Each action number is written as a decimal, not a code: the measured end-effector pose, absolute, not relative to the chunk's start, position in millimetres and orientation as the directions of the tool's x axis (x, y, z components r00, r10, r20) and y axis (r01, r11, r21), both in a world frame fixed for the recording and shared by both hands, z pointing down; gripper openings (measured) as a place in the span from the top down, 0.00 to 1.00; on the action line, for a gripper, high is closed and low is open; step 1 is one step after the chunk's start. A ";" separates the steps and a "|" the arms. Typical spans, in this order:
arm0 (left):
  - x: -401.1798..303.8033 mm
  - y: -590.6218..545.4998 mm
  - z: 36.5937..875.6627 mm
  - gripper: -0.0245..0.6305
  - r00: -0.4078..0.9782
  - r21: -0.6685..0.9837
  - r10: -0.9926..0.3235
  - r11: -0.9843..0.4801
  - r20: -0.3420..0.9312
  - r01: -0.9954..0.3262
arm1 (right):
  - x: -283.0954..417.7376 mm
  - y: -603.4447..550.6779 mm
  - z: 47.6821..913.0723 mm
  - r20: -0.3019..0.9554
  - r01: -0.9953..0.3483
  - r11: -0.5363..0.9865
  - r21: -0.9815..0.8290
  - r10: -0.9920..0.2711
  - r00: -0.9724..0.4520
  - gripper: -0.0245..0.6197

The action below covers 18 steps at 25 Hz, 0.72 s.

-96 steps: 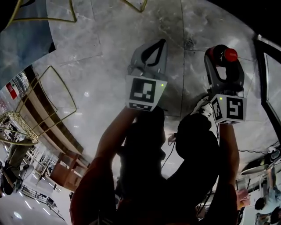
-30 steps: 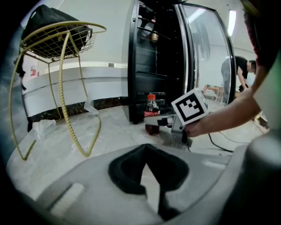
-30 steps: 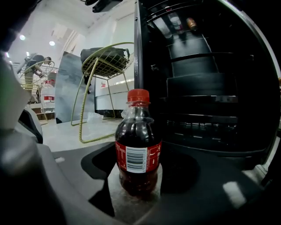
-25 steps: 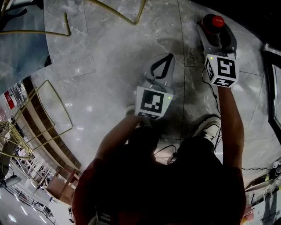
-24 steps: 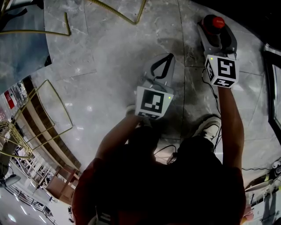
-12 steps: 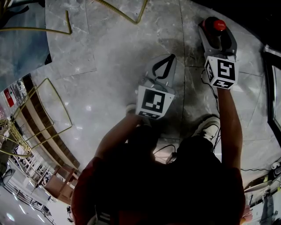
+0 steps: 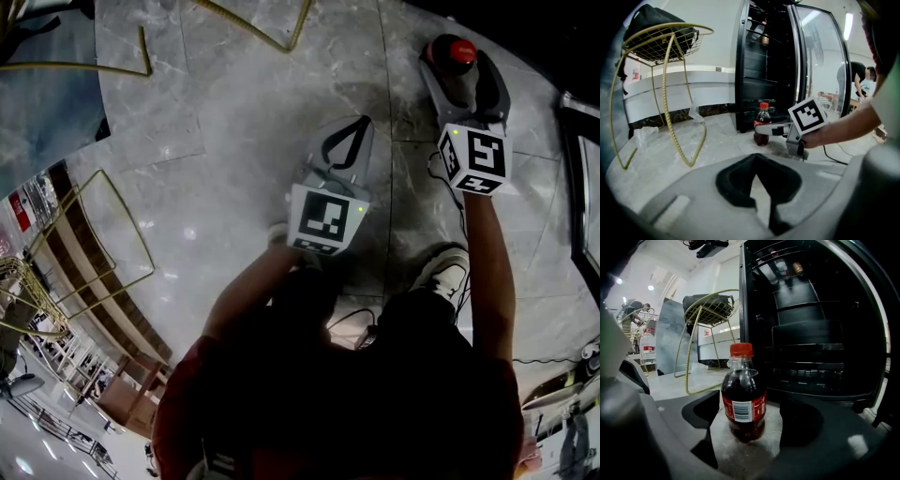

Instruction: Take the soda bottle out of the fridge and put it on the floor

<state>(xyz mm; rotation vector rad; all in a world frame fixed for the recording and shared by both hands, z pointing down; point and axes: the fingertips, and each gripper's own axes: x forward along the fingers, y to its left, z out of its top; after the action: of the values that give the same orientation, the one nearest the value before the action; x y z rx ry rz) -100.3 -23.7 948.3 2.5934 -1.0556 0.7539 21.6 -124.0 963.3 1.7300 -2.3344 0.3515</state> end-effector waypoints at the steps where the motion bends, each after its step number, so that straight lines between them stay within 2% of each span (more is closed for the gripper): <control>1: -100.0 -24.1 947.6 0.96 0.606 0.027 -0.582 -0.709 0.542 -0.705 | 21.4 -122.3 962.7 0.309 -0.957 0.282 -0.070 -0.906 -0.289 0.36; 18: -102.5 -24.4 942.3 0.96 0.599 0.012 -0.594 -0.705 0.537 -0.709 | 23.5 -52.2 957.8 0.331 -0.956 0.258 -0.138 -0.898 -0.290 0.36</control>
<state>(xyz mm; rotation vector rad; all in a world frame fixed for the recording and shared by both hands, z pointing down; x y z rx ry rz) -102.5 -24.4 942.3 2.6035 -1.0775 0.7513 23.5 -52.2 957.8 1.7473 -2.3380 0.4660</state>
